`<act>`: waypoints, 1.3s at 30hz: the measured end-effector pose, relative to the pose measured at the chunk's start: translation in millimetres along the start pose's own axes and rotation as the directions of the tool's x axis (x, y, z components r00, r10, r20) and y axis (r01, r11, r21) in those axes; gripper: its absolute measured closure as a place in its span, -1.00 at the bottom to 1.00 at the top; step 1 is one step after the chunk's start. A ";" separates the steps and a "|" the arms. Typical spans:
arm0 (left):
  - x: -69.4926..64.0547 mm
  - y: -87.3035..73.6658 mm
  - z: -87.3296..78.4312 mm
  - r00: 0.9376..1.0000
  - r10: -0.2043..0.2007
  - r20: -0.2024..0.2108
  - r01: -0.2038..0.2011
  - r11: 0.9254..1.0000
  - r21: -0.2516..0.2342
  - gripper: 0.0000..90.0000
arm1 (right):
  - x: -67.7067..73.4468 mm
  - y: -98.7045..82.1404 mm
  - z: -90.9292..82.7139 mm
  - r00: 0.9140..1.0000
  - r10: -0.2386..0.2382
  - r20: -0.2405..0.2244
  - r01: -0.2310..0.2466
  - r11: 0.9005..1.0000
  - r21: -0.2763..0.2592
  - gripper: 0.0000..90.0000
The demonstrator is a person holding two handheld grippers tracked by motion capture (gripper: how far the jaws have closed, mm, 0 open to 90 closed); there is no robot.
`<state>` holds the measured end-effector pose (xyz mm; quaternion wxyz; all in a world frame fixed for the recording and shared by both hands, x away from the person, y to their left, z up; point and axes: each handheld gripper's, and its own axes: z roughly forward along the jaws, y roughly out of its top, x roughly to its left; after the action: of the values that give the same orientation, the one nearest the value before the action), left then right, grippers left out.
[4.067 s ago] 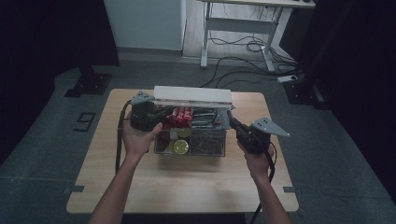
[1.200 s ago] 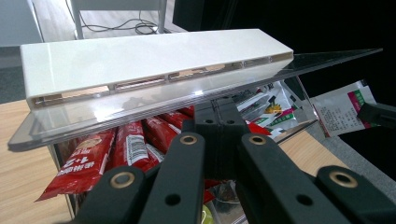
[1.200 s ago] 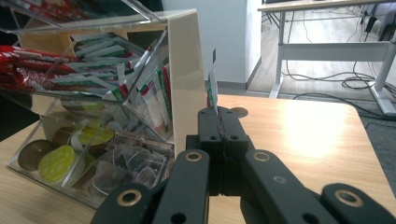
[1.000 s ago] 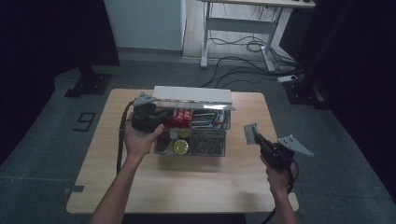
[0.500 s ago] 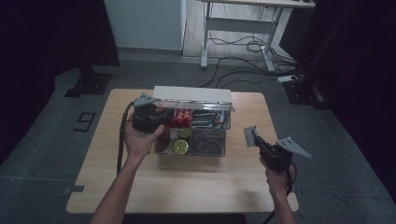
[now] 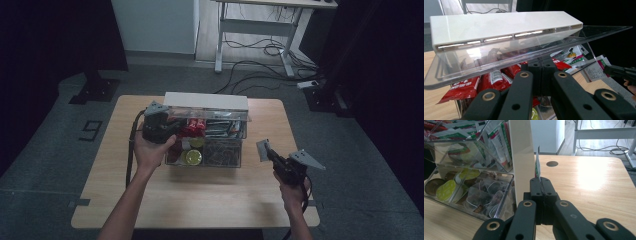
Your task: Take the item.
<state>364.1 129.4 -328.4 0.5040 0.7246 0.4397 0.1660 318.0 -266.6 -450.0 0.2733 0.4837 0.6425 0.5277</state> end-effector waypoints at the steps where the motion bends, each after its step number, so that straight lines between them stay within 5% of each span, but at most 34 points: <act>1: 0.0 -0.4 0.4 1.000 0.000 0.000 0.000 1.000 0.001 0.98 | 0.4 -0.7 0.9 1.000 0.000 0.000 0.000 1.000 0.000 0.98; 12: 2.3 -5.3 3.7 1.000 -0.012 0.012 0.012 1.000 0.008 0.98 | -2.5 -15.9 8.8 1.000 0.019 -0.008 -0.019 0.999 0.032 0.98; 18: -5.0 -3.9 2.9 1.000 0.019 0.007 -0.019 1.000 0.010 0.97 | -2.5 -20.0 12.8 1.000 0.022 -0.007 -0.022 0.999 0.049 0.98; 39: 2.2 -9.8 3.0 1.000 -0.006 0.015 0.006 1.000 0.008 0.97 | 1.2 -34.4 24.7 1.000 0.020 -0.018 -0.018 0.994 0.106 0.98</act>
<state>362.8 130.4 -338.7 0.5048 0.7265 0.4389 0.1572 327.4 -254.4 -489.5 0.2363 0.4984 0.6676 0.5001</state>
